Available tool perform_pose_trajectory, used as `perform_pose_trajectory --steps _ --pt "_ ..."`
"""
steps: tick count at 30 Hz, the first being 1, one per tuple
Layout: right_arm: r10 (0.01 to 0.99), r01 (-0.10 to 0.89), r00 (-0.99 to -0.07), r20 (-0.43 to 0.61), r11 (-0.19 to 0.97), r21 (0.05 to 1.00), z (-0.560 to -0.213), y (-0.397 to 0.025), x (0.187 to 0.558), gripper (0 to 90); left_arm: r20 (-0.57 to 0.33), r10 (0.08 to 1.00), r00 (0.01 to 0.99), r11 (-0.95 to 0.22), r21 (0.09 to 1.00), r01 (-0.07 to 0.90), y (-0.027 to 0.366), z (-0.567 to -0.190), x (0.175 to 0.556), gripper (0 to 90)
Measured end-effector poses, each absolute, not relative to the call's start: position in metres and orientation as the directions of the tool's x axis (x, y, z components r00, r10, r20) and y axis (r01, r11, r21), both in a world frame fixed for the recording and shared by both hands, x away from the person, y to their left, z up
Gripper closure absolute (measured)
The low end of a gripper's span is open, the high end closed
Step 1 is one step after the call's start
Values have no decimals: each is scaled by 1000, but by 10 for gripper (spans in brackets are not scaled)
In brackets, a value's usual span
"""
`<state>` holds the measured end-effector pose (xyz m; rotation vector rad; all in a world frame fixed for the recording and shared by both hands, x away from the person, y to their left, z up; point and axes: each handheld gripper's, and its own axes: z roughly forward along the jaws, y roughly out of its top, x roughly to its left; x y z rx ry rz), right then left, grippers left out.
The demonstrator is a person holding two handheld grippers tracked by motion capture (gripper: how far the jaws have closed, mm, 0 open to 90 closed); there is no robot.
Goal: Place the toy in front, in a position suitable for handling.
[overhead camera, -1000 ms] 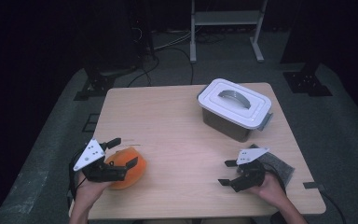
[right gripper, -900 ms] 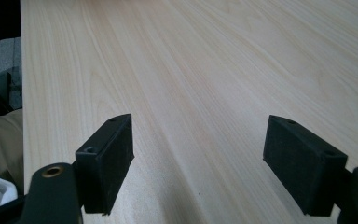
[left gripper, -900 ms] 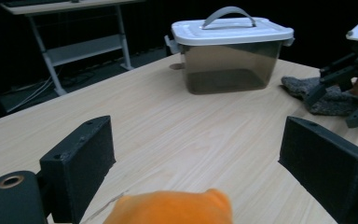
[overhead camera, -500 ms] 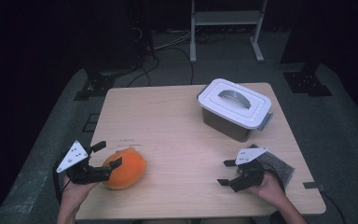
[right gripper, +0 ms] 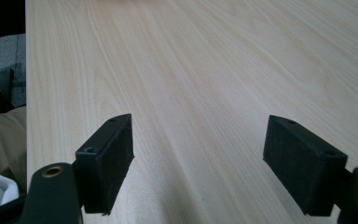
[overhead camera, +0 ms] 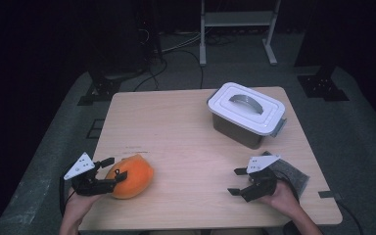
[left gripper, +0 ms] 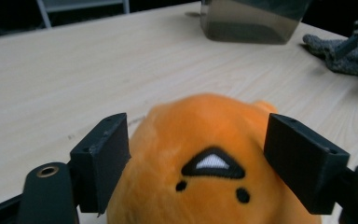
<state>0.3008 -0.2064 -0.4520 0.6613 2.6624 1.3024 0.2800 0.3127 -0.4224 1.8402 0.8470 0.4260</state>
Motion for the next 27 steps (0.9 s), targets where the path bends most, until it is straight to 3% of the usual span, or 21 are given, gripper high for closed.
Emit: perform_pose_trajectory --steps 6,11,20,27 --pt "423 329 -902 86 542 773 -451 -206 300 230 -143 686 714 -249 875 415 307 -435 282 271" --pt "428 320 -901 75 537 780 -450 -207 299 235 -77 677 732 -331 857 396 296 -438 278 442" --pt "444 324 -891 90 485 812 -445 -214 299 235 -2 687 727 -377 854 358 291 -429 274 624" --pt "447 331 -888 111 451 829 -443 -219 299 236 12 692 722 -369 865 340 286 -418 275 652"
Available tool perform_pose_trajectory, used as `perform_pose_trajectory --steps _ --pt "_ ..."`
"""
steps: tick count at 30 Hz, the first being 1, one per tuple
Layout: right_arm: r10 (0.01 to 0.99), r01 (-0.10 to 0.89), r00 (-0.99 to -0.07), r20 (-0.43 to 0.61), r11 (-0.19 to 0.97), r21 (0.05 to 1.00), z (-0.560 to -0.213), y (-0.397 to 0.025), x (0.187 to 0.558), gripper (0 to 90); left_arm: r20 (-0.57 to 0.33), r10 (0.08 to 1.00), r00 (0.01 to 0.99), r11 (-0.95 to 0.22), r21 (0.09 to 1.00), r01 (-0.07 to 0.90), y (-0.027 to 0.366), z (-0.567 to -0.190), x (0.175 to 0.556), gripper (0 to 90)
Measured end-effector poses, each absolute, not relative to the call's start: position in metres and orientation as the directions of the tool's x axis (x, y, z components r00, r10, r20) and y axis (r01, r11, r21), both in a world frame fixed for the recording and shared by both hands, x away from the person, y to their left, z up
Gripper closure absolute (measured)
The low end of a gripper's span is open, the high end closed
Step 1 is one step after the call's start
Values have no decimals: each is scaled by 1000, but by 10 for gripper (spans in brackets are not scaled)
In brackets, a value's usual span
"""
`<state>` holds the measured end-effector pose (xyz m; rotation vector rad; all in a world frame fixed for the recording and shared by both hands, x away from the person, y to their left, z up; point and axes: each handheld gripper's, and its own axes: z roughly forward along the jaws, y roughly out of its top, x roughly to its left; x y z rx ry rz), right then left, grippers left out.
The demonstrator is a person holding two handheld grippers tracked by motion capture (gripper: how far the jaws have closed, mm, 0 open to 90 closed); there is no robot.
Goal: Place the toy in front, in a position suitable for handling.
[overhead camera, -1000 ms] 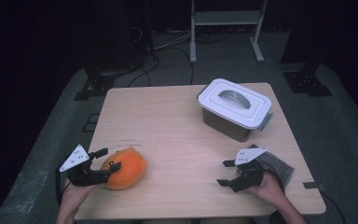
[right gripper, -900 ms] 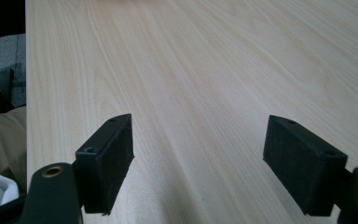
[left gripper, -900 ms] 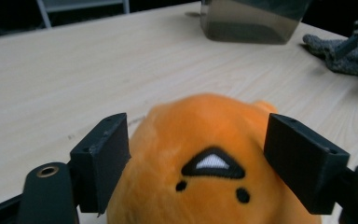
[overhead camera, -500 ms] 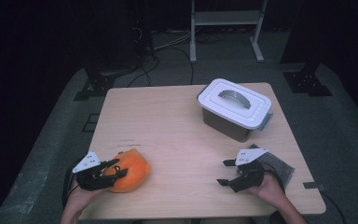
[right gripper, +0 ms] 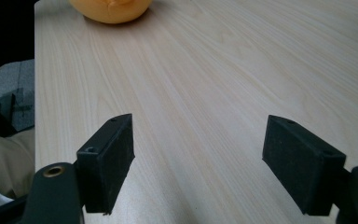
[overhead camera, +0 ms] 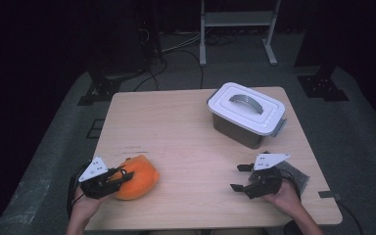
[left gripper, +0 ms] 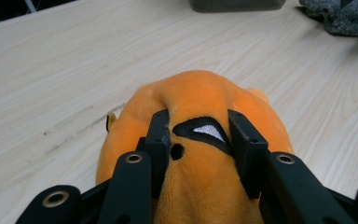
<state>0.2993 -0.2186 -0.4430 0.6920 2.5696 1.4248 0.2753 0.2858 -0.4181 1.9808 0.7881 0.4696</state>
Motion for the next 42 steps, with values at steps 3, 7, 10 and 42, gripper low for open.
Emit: perform_pose_trajectory --steps 3,7,10,42 --pt "446 336 -886 125 435 835 -442 -221 300 235 28 687 726 -379 866 327 282 -412 277 654" --pt "452 343 -882 132 425 838 -442 -223 300 235 45 666 745 -388 874 294 274 -400 278 654" --pt "454 343 -881 130 427 837 -442 -222 300 235 63 646 761 -399 878 265 265 -391 279 653" --pt "477 334 -873 102 432 838 -440 -232 299 235 87 438 895 -467 872 144 161 -367 313 652"
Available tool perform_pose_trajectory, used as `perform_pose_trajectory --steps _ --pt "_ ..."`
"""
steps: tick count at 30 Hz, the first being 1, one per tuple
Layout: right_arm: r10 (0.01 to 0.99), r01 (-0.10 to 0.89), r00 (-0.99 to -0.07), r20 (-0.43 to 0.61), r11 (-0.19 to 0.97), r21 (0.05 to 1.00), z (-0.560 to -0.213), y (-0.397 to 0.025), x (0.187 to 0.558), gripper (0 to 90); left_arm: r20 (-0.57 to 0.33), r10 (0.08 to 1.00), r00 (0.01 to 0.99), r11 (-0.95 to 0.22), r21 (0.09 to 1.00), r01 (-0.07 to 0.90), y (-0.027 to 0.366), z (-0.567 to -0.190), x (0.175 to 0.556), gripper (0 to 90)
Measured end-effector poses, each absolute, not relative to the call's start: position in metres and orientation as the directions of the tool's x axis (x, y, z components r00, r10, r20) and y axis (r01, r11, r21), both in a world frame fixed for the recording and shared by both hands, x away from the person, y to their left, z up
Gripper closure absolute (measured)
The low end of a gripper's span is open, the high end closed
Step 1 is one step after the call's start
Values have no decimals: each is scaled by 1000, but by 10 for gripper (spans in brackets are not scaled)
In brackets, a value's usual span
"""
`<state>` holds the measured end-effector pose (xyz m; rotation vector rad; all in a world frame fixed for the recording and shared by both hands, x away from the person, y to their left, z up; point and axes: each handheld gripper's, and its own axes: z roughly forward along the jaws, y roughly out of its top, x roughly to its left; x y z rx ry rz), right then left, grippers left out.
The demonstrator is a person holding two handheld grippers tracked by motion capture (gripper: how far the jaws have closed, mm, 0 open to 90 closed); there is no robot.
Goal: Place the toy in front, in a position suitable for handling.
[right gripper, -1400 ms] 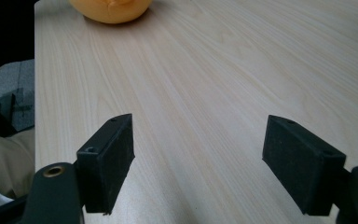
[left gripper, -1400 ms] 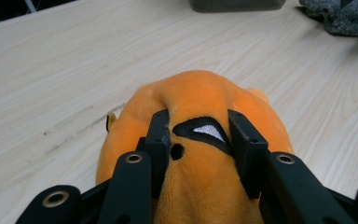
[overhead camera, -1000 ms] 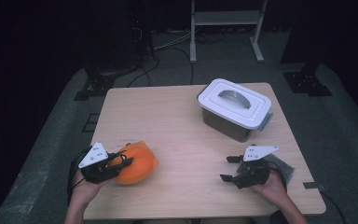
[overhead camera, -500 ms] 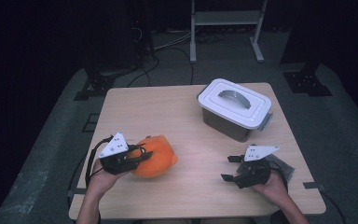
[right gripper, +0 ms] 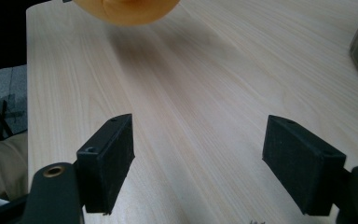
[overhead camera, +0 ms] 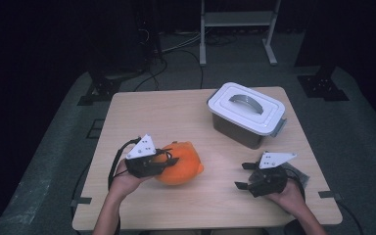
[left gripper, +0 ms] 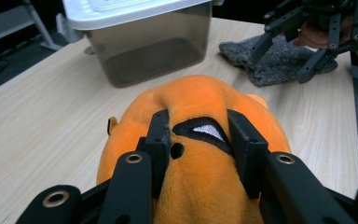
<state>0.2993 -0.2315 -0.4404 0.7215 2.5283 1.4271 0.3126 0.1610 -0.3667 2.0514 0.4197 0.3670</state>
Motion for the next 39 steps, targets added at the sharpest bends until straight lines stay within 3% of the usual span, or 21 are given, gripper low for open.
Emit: perform_pose_trajectory --steps 26,39 --pt "493 336 -863 108 403 851 -438 -242 299 235 56 317 947 -508 853 120 106 -383 331 649" --pt "508 339 -855 105 394 854 -437 -252 299 235 21 300 954 -516 844 144 99 -415 332 602"
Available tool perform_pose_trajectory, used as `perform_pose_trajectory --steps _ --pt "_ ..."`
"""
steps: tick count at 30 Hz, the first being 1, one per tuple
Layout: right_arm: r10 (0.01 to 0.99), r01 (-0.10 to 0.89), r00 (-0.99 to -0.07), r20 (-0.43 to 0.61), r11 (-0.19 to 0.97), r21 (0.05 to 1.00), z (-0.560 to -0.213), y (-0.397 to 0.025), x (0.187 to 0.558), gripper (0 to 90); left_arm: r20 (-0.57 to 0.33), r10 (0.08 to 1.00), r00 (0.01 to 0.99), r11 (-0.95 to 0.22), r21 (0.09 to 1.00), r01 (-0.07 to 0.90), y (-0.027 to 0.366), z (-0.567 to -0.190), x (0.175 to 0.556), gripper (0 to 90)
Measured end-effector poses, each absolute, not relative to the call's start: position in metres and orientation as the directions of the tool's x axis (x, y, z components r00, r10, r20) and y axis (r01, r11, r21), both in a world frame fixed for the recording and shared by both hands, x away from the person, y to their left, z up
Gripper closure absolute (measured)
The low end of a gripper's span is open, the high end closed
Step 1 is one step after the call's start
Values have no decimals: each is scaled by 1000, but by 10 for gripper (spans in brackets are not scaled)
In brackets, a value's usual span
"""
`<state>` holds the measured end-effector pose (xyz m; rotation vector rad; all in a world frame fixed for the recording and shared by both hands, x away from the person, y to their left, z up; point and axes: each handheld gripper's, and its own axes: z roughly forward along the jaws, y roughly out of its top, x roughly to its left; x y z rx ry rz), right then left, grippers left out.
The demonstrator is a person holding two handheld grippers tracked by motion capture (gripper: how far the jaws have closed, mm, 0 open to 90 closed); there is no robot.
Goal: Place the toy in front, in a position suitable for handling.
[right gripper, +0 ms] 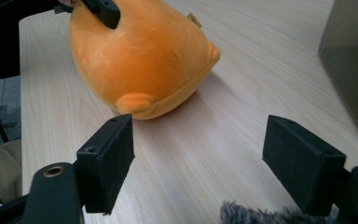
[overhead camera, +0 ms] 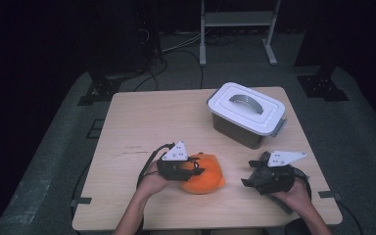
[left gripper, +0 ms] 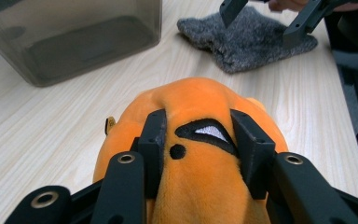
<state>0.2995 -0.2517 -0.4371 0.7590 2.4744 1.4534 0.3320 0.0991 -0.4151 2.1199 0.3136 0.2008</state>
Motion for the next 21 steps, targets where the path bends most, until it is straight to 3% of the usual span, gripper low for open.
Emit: perform_pose_trajectory --steps 10,21 --pt "568 374 -819 86 414 830 -440 -274 304 236 -1 289 957 -495 856 150 110 -421 325 480" --pt "622 453 -780 64 491 744 -458 -303 310 322 -27 285 958 -458 874 161 122 -425 315 345"
